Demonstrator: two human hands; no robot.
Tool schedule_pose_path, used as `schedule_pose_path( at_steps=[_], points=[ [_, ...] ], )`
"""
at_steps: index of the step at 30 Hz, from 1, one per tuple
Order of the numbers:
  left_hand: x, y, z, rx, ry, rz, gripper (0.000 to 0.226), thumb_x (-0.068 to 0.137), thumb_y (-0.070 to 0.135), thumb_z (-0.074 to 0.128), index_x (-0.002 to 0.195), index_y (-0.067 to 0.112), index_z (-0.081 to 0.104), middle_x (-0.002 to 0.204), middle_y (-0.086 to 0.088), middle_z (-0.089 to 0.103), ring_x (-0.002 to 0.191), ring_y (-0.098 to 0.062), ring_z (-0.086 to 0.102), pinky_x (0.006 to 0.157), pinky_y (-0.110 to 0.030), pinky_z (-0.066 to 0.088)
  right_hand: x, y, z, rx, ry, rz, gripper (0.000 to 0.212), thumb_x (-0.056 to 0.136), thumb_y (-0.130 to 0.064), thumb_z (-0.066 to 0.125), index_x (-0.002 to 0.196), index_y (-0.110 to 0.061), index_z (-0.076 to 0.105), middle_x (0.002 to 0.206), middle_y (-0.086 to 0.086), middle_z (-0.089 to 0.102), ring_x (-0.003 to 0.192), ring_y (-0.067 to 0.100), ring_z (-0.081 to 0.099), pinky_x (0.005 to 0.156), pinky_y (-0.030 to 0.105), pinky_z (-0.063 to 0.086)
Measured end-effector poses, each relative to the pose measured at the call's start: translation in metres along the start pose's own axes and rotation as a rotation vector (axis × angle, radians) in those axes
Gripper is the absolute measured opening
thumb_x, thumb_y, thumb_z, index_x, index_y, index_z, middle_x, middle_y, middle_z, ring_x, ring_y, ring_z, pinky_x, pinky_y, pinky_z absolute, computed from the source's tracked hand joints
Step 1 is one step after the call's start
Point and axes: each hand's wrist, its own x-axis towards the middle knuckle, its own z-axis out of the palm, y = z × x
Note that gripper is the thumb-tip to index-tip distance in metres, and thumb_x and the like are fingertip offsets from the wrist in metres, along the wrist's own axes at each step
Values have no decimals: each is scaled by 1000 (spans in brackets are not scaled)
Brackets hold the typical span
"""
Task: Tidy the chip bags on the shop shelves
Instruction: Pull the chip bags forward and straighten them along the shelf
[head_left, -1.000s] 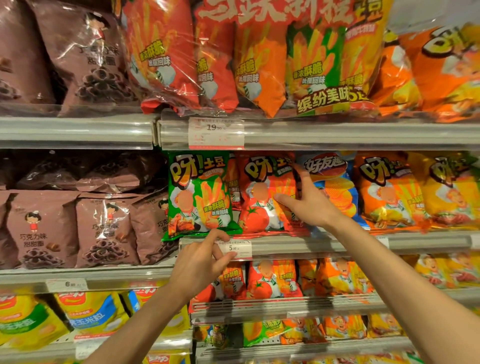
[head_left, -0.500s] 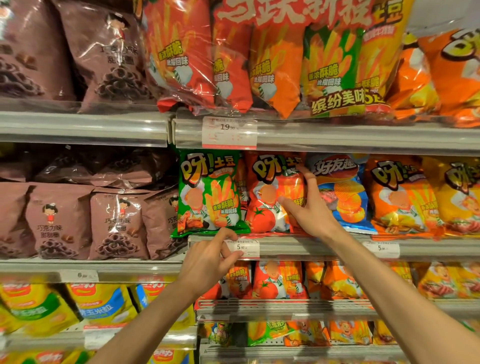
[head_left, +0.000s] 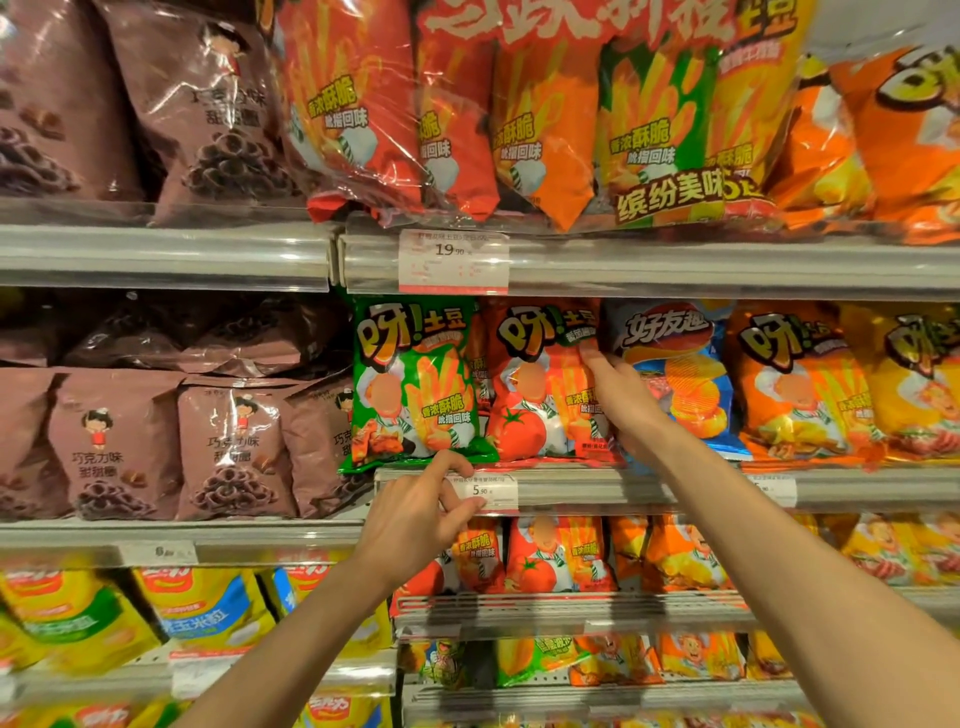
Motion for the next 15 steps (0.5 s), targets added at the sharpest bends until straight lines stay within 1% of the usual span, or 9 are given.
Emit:
schedule_pose_path(
  at_steps=[2, 3, 4, 5, 7, 10, 12, 14, 15],
  points=[
    [0, 0, 0, 5, -6, 1, 30, 92, 46, 66, 112, 31, 51, 59, 15, 66, 52, 4, 56, 48, -20, 33, 3, 1, 2, 85, -17, 64, 51, 101, -55, 46, 121, -11, 62, 89, 0, 71, 77, 12, 66, 69, 27, 52],
    [0, 1, -1, 10, -6, 2, 30, 92, 46, 66, 113, 31, 51, 60, 15, 66, 52, 4, 56, 49, -19, 33, 2, 1, 2, 123, -29, 73, 42, 102, -50, 49, 112, -12, 64, 84, -1, 72, 70, 8, 68, 60, 22, 53],
    [-1, 1, -1, 14, -5, 2, 30, 92, 47, 65, 113, 32, 51, 60, 16, 66, 52, 4, 56, 49, -19, 33, 2, 2, 1, 148, -33, 65, 34, 102, -45, 52, 107, -14, 64, 84, -2, 72, 67, 5, 68, 54, 18, 53],
    [-1, 1, -1, 16, -5, 0, 30, 92, 47, 65, 113, 32, 50, 60, 16, 66, 52, 4, 56, 50, -19, 33, 3, 3, -1, 173, -35, 55, 31, 102, -43, 55, 108, -13, 63, 87, -1, 74, 70, 5, 70, 55, 16, 53],
    [0, 1, -1, 18, -7, -7, 30, 92, 47, 65, 113, 32, 50, 60, 17, 66, 53, 4, 56, 50, -18, 32, 5, 3, -3, 206, -40, 40, 38, 98, -42, 61, 118, -10, 62, 97, 4, 77, 85, 13, 74, 69, 24, 58],
    [0, 2, -1, 20, -12, -20, 30, 92, 47, 65, 114, 32, 51, 61, 16, 66, 54, 4, 56, 50, -17, 31, 5, 0, -2, 210, -25, 31, 43, 96, -42, 65, 128, -14, 58, 106, 6, 76, 97, 21, 74, 86, 38, 60],
    [0, 3, -3, 18, -15, -29, 30, 92, 47, 65, 114, 32, 52, 61, 16, 67, 54, 4, 56, 50, -19, 34, 0, 1, 2, 174, -8, 26, 63, 88, -54, 67, 136, -15, 55, 118, 6, 73, 106, 22, 71, 97, 44, 57],
    [-1, 4, -3, 17, -17, -33, 30, 92, 47, 64, 114, 32, 52, 62, 16, 67, 54, 3, 56, 51, -21, 37, 2, 9, 4, 133, 31, 1, 85, 74, -70, 65, 140, -17, 54, 125, 4, 70, 112, 23, 68, 100, 47, 54],
    [-1, 4, -3, 17, -19, -36, 30, 92, 47, 64, 114, 31, 52, 62, 16, 67, 54, 4, 56, 51, -21, 36, 4, 12, 4, 124, 34, -3, 87, 73, -72, 63, 141, -18, 53, 125, 4, 70, 112, 23, 68, 100, 48, 54]
  ],
)
